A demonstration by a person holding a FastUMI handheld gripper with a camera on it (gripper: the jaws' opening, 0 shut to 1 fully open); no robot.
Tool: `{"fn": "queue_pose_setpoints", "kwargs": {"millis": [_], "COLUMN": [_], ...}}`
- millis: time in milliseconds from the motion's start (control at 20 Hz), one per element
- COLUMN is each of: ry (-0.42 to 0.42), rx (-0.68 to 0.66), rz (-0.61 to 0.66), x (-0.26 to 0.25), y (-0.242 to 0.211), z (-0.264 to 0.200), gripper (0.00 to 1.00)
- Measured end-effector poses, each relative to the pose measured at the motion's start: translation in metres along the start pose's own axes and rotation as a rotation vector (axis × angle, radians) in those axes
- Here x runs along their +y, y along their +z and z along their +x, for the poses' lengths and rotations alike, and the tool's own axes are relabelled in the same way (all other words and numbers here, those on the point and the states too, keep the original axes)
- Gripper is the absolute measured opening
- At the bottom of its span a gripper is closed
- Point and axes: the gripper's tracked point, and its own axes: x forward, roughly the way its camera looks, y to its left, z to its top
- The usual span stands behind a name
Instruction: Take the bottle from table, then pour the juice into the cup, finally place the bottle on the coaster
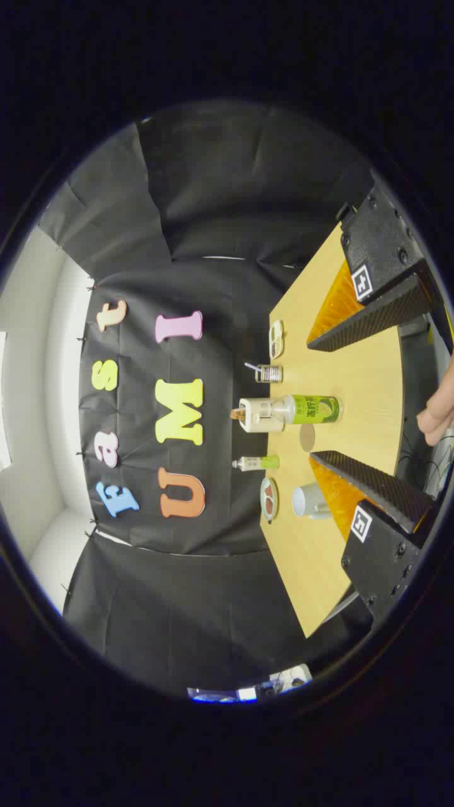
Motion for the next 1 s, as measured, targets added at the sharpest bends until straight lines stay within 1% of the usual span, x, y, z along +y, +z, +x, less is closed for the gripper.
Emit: {"fn": "queue_pose_setpoints", "kwargs": {"millis": [400, 650, 850, 1000], "ry": [0.017, 0.010, -0.003, 0.013], "rx": [0.021, 0.030, 0.041, 0.044], "rz": [-0.001, 0.017, 0.021, 0.001], "x": [0.005, 0.002, 0.002, 0.008], "y": [-0.011, -0.017, -0.023, -0.026], "z": [0.015, 0.036, 0.063, 0.089], "gripper": [1.00, 1.00, 1.00, 1.00]}}
